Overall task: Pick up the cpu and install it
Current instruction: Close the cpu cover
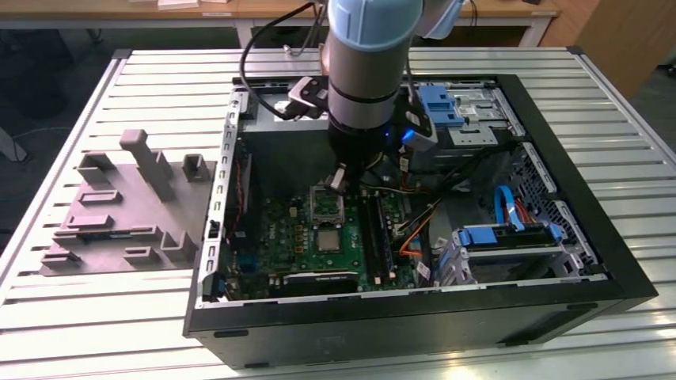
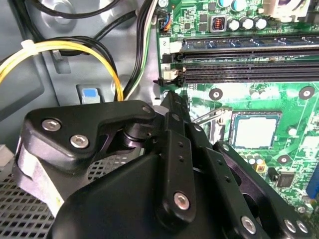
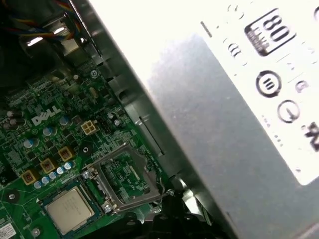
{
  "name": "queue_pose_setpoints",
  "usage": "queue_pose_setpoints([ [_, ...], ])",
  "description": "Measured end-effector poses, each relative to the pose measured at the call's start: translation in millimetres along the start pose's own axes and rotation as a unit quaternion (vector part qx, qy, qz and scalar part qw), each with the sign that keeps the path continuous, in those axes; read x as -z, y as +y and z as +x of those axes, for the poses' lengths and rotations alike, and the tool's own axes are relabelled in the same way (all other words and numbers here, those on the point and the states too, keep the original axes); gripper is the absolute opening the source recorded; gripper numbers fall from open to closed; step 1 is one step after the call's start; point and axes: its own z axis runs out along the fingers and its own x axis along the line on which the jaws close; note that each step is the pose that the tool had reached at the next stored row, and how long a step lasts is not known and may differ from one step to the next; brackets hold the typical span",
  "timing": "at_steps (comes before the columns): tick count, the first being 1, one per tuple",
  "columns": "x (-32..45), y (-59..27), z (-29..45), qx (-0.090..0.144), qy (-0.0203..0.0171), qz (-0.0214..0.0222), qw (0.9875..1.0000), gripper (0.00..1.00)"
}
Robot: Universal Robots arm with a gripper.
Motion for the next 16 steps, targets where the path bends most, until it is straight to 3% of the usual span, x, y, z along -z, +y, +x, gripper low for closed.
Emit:
queue_pose_setpoints([
  [8, 8.1, 2.2, -1.3, 0.000, 0.0010, 0.0005, 1.0000, 0.11],
  [12, 10.5, 3.0, -1.7, 0.000, 0.0066, 0.0040, 1.0000, 0.11],
  [16, 12.2, 4.1, -2.3, 0.001, 0.0174, 0.0110, 0.9998, 0.11],
])
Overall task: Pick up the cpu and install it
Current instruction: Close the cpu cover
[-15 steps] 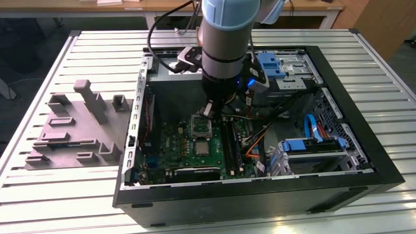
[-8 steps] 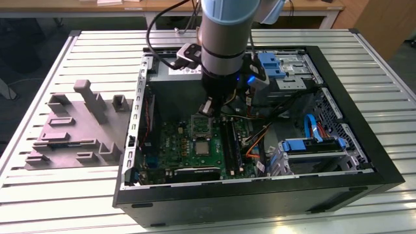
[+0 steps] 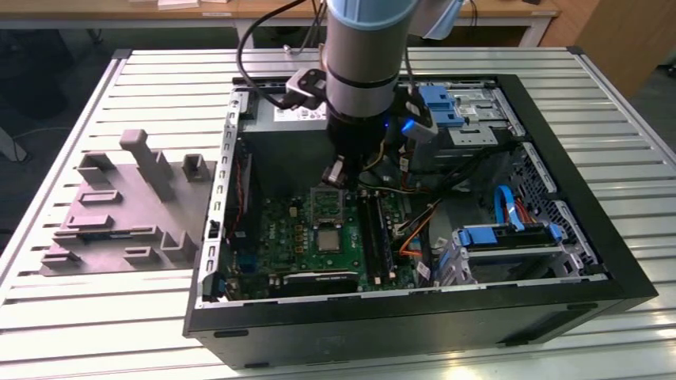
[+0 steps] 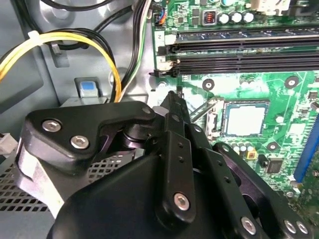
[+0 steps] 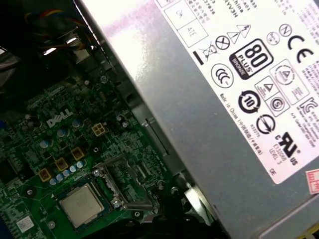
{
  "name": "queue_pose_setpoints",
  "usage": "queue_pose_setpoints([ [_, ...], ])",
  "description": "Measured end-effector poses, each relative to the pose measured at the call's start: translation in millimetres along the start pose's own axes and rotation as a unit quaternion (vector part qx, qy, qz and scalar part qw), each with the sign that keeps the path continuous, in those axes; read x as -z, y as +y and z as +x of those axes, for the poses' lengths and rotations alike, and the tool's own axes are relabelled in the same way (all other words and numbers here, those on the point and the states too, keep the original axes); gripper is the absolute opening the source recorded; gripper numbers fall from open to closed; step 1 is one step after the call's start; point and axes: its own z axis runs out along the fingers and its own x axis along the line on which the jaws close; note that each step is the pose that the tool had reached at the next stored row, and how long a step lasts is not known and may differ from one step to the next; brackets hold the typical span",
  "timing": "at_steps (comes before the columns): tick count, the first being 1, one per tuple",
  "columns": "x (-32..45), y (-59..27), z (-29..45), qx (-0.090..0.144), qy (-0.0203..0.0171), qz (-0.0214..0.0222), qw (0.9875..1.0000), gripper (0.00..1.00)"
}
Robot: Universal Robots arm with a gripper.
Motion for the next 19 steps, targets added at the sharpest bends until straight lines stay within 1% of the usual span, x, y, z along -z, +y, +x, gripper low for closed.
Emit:
queue_pose_setpoints([
  [3, 2.0, 1.0, 0.1, 0.000, 0.0031, 0.0019, 1.0000, 0.11],
  [9, 6.4, 2.1, 0.0, 0.001, 0.0040, 0.0018, 1.0000, 0.11],
  [11, 7.7, 2.5, -0.4, 0.003, 0.0048, 0.0005, 1.0000, 0.11],
  [17, 10.3, 2.7, -0.8, 0.013, 0.0094, -0.0063, 0.9998, 0.11],
  [19, 10.9, 2.8, -0.7, 0.014, 0.0100, -0.0071, 0.9998, 0.11],
])
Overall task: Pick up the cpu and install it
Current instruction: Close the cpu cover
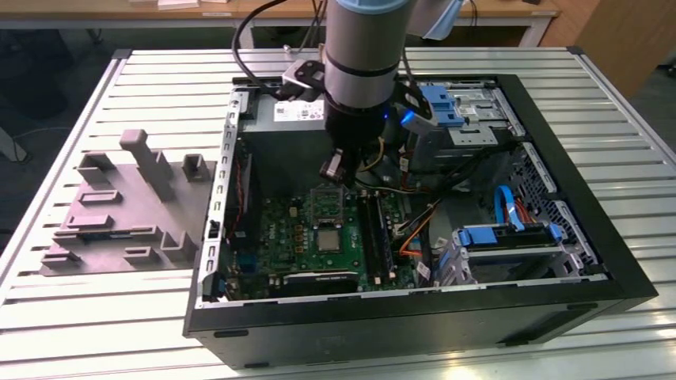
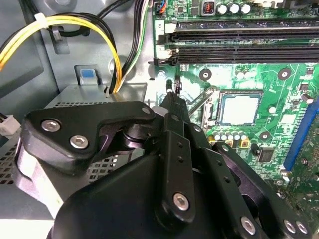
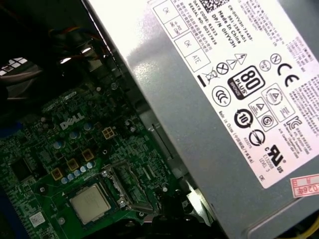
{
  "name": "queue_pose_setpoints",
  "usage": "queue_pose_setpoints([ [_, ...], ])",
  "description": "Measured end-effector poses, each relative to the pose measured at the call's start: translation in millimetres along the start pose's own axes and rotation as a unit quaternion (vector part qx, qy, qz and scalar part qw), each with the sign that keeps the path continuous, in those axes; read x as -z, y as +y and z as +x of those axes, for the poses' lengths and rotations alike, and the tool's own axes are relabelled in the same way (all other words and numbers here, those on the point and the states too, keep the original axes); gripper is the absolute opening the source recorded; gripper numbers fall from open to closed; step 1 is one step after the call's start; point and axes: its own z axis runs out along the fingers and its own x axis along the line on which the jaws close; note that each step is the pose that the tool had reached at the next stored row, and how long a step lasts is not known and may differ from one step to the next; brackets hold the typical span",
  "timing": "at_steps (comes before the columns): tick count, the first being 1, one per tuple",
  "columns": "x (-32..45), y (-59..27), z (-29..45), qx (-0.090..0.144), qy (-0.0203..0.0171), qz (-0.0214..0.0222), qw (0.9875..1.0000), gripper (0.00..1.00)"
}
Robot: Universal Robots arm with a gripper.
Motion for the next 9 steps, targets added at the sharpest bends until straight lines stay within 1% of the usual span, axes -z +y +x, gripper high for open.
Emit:
queue_pose_setpoints([
  [9, 0.8, 0.0, -0.1, 0.000, 0.0005, -0.0013, 1.0000, 0.11],
])
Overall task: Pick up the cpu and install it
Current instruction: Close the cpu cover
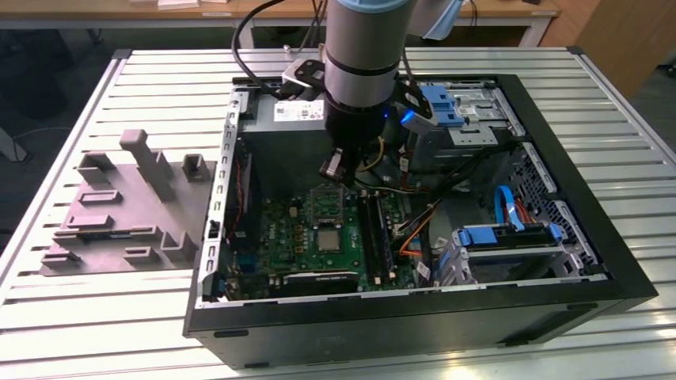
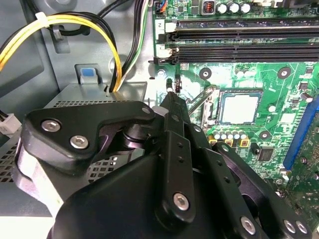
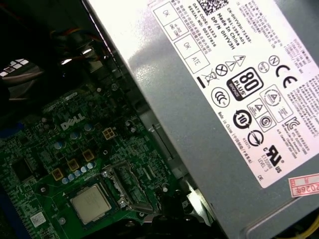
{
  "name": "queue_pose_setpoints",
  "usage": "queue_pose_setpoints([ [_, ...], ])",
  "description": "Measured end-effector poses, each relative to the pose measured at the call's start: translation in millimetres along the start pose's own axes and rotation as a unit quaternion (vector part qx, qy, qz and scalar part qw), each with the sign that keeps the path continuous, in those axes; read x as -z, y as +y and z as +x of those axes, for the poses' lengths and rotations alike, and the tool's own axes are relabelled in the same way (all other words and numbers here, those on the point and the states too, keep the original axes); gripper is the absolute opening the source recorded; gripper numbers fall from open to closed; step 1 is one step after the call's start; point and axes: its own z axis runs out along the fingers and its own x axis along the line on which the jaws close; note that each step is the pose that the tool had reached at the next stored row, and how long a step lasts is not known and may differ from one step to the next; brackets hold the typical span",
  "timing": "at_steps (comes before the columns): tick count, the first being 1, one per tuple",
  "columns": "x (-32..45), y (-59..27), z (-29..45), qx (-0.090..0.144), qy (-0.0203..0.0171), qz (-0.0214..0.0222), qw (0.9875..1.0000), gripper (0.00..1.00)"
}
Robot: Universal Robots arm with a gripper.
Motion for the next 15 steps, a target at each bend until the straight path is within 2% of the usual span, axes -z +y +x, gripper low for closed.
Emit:
queue_pose_setpoints([
  [5, 0.1, 0.0, 0.0, 0.000, -0.0013, -0.0009, 1.0000, 0.11],
  [15, 4.1, 0.2, -0.1, 0.000, -0.0004, -0.0026, 1.0000, 0.11],
])
